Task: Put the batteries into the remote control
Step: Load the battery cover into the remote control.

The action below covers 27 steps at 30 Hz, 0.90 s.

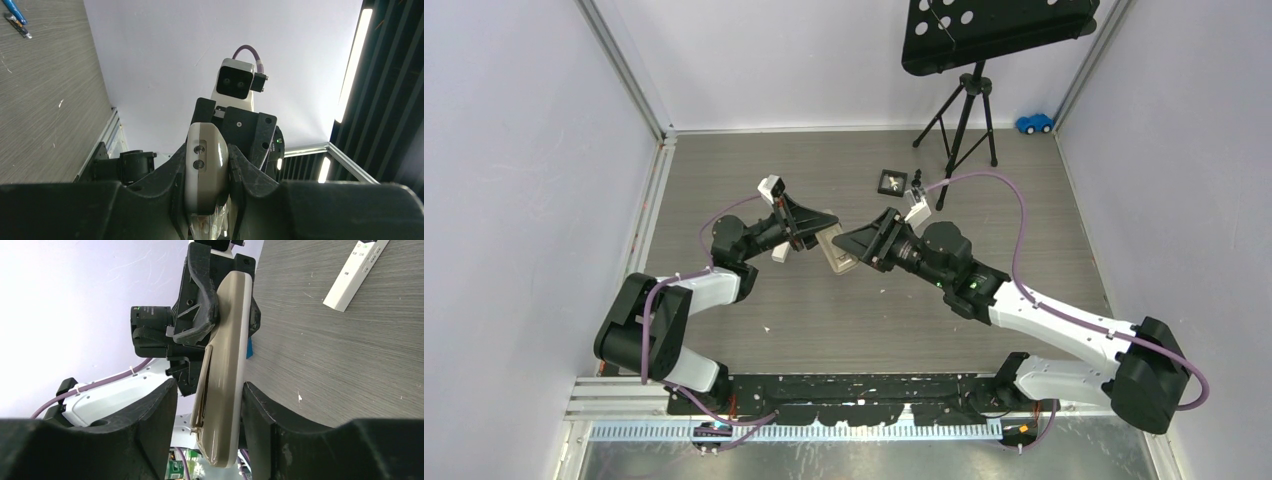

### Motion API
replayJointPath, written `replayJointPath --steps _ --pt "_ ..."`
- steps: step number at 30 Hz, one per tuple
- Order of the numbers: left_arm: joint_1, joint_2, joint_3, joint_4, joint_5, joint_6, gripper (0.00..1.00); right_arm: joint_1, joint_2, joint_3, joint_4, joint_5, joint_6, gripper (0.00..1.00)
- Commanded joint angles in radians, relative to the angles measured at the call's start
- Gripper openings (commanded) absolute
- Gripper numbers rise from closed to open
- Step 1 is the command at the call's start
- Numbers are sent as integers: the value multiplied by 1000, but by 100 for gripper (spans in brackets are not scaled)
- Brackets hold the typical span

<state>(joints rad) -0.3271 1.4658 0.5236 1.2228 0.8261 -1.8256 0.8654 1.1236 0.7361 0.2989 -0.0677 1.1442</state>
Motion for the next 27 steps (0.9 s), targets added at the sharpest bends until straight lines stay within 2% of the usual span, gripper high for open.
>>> replayJointPath --steps 1,8,19,24,27 --pt "-1 -11 16 43 -14 3 0 -3 18 5 52 -12 21 52" --pt "-2 -29 20 34 -12 4 0 -2 76 16 53 3 28 39" --pt "-10 -57 23 17 -14 -8 0 -2 149 5 146 23 15 27" --pt "-10 -76 29 -15 -19 -3 0 -1 153 -18 171 53 -53 19" --pt "-10 -88 28 -34 -22 -7 0 -2 161 -36 195 63 -117 18"
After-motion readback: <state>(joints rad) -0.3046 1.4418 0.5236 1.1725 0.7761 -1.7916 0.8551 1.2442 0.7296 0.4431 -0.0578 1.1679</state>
